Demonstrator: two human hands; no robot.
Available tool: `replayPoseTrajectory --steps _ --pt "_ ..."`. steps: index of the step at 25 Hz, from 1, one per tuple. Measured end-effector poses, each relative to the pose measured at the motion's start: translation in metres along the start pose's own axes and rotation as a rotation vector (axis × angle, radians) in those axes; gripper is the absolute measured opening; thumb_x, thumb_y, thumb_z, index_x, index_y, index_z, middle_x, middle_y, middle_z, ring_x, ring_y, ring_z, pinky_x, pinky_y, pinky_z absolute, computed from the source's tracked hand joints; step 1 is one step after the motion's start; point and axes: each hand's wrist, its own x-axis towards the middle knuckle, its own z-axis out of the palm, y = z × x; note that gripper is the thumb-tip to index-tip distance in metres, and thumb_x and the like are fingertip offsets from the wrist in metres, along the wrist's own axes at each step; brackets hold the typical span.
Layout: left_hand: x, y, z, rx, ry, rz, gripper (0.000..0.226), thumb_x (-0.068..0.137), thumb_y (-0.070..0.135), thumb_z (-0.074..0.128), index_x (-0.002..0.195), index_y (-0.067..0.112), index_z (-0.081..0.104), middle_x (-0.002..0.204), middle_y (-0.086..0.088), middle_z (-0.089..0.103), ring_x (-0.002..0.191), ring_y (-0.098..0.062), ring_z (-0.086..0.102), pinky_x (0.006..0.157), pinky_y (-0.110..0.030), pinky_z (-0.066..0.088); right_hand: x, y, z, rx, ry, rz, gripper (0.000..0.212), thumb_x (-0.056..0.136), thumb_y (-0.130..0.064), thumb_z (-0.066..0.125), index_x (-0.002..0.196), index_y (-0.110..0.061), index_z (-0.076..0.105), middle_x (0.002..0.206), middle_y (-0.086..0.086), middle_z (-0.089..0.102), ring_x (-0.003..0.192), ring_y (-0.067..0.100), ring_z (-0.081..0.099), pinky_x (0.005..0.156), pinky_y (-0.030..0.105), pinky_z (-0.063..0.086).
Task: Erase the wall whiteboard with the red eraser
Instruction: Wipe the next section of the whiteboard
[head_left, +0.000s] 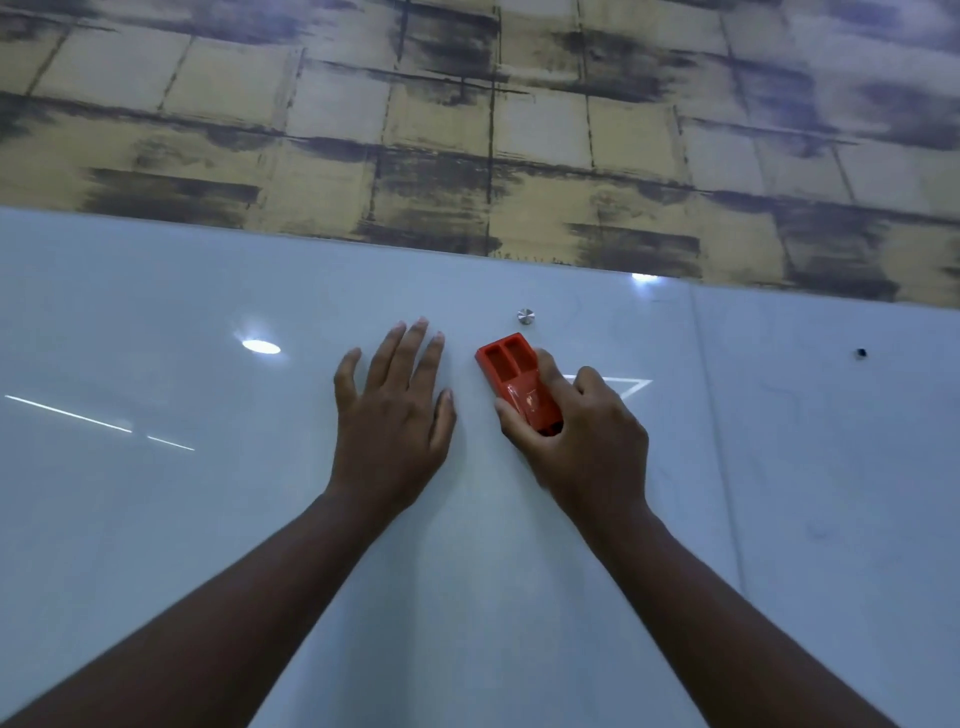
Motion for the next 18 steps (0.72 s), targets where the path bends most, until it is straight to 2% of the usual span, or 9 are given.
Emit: replayPoseTrajectory --steps 4,9,12,14,18 --pt "-0.006 0.004 0.008 0.054 0.027 0.003 0.064 0.106 0.039 0.029 0.162 0.010 0.040 0.171 -0.013 0.034 0.160 -0.029 0.030 0.126 -0.060 0.021 0.017 0.035 -0.009 -0.004 0.021 0.090 0.072 0.088 -0.072 0.052 0.143 -0.026 0.058 0.081 -0.002 0.052 0.069 0.016 0.056 0.058 0.030 0.053" --pt "-0.007 0.006 0.008 0.041 0.051 0.000 0.065 0.106 0.041 0.028 0.163 0.011 0.039 0.171 -0.012 0.033 0.160 -0.029 0.030 0.127 -0.059 0.021 0.047 0.031 0.004 0.094 0.059 0.204 0.069 0.089 -0.067 0.061 0.145 -0.027 0.056 0.090 0.000 0.059 0.083 0.020 0.063 0.070 0.037 0.058" --pt "-0.008 0.004 0.008 0.040 0.034 0.000 0.065 0.106 0.041 0.030 0.164 0.012 0.037 0.172 -0.011 0.032 0.160 -0.028 0.028 0.128 -0.058 0.020 0.037 0.024 0.005 0.088 0.065 0.235 0.069 0.091 -0.066 0.060 0.147 -0.027 0.054 0.088 -0.002 0.053 0.083 0.019 0.060 0.068 0.029 0.048" --pt "-0.009 0.004 0.009 0.040 0.038 -0.004 0.065 0.106 0.041 0.030 0.164 0.012 0.037 0.172 -0.011 0.032 0.160 -0.028 0.028 0.128 -0.057 0.020 0.020 0.024 0.000 0.074 0.054 0.191 0.071 0.091 -0.067 0.059 0.148 -0.025 0.053 0.087 -0.003 0.052 0.078 0.017 0.057 0.065 0.026 0.045" --pt "-0.009 0.005 0.009 0.039 0.051 -0.003 0.066 0.106 0.042 0.029 0.163 0.011 0.038 0.172 -0.011 0.033 0.160 -0.029 0.029 0.128 -0.057 0.021 0.006 0.035 -0.006 -0.005 0.014 0.063 0.073 0.088 -0.073 0.052 0.143 -0.026 0.057 0.081 -0.004 0.054 0.068 0.014 0.055 0.058 0.027 0.051"
